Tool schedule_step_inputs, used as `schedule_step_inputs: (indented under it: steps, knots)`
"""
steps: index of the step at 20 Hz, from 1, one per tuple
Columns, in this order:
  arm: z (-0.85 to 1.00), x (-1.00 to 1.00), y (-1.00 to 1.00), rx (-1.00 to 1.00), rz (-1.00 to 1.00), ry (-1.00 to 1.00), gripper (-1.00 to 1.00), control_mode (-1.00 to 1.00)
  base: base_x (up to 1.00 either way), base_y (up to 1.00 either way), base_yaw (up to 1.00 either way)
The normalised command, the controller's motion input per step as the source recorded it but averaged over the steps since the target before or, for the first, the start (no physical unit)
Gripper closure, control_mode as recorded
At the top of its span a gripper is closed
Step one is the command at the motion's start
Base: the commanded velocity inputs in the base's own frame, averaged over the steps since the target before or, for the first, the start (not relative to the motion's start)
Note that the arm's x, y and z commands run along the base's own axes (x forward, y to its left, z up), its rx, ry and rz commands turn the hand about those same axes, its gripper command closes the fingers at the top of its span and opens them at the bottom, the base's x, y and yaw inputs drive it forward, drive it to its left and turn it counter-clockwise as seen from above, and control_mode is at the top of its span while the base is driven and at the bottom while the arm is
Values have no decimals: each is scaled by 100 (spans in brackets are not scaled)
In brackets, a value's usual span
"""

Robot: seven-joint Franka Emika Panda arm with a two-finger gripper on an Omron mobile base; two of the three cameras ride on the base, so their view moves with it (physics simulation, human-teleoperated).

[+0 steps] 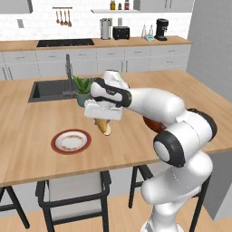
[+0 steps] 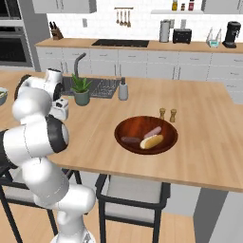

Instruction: Place one bun and one sausage from the bowl on each plate.

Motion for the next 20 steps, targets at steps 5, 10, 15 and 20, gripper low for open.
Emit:
schedule_step_inputs:
  steps: [5,10,15,20]
  knots:
    - [-34,18,97,21,0,3,100,-100,0,0,0]
    - [-33,42,84,0,-9,16,100,-100,0,0,0]
    - [-36,55,70,0,-10,18,100,-100,0,0,0]
    - [-44,68,45,-1,-10,17,100,-100,0,0,0]
